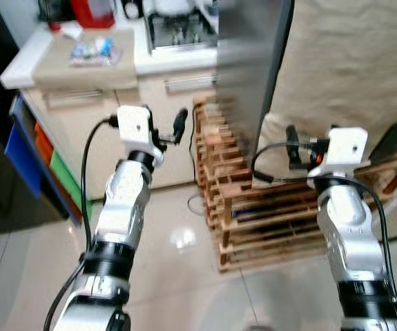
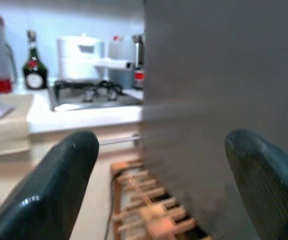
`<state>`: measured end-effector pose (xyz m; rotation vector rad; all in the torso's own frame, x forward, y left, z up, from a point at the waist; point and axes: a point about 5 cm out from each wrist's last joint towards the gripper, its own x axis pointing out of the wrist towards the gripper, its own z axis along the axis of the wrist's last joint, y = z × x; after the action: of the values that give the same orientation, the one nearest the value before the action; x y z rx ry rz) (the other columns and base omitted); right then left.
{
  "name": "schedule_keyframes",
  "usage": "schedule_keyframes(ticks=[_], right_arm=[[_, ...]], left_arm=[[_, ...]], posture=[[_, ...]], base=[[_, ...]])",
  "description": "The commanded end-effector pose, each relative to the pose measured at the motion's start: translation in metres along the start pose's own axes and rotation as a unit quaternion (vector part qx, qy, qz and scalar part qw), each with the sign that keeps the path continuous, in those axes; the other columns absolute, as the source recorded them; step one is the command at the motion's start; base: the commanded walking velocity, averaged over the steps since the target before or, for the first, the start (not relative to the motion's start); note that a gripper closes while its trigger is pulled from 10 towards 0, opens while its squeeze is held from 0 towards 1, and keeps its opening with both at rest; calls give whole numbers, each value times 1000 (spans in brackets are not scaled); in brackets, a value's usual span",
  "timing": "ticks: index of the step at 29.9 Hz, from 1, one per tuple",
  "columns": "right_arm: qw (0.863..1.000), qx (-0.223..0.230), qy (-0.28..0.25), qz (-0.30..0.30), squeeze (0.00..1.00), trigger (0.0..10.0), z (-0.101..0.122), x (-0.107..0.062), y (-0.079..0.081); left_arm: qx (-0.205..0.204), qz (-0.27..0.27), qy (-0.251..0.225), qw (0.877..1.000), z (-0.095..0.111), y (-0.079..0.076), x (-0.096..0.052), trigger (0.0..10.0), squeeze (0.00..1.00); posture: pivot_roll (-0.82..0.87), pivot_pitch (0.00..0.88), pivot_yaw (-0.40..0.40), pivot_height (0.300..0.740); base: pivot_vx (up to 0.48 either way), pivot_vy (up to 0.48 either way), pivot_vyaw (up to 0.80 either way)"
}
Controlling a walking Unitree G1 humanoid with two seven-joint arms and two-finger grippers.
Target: Restocking fridge
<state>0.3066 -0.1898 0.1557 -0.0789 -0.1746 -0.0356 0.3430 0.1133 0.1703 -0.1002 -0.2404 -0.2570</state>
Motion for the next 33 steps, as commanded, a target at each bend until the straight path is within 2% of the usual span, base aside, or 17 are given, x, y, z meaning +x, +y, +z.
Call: schedule_keyframes(ticks=[1, 14, 19, 24, 30, 33], right_arm=[[1000, -7, 3, -15, 0, 10000, -1, 0, -7], [1000, -8, -1, -13, 0, 10000, 0, 2, -6], [1000, 1, 3, -5, 0, 10000, -1, -1, -2], [1000, 4, 11, -1, 0, 10000, -6, -9, 0], [1000, 6, 13, -3, 0, 10000, -7, -10, -1], [1000, 4, 9, -12, 0, 10000, -5, -10, -3]], left_arm=[[1, -5, -2, 1000, 2, -3, 3, 10000, 0], [13, 3, 6, 1000, 1, 0, 3, 10000, 0], [-1, -19, 4, 1000, 0, -3, 1, 10000, 0], [-11, -35, 6, 999, 0, -6, 1, 10000, 0], [-8, -41, 13, 999, -4, -9, 1, 10000, 0], [10, -41, 44, 998, -14, -12, 1, 10000, 0]], posture=[[-162, 0, 58, 740], [-157, 0, 54, 740], [-155, 0, 53, 740], [-159, 0, 53, 740], [-164, 0, 48, 740], [-163, 0, 41, 740]], base=[[364, 0, 0], [0, 0, 0], [0, 0, 0], [0, 480, -793], [0, 480, -784], [0, 0, -781]])
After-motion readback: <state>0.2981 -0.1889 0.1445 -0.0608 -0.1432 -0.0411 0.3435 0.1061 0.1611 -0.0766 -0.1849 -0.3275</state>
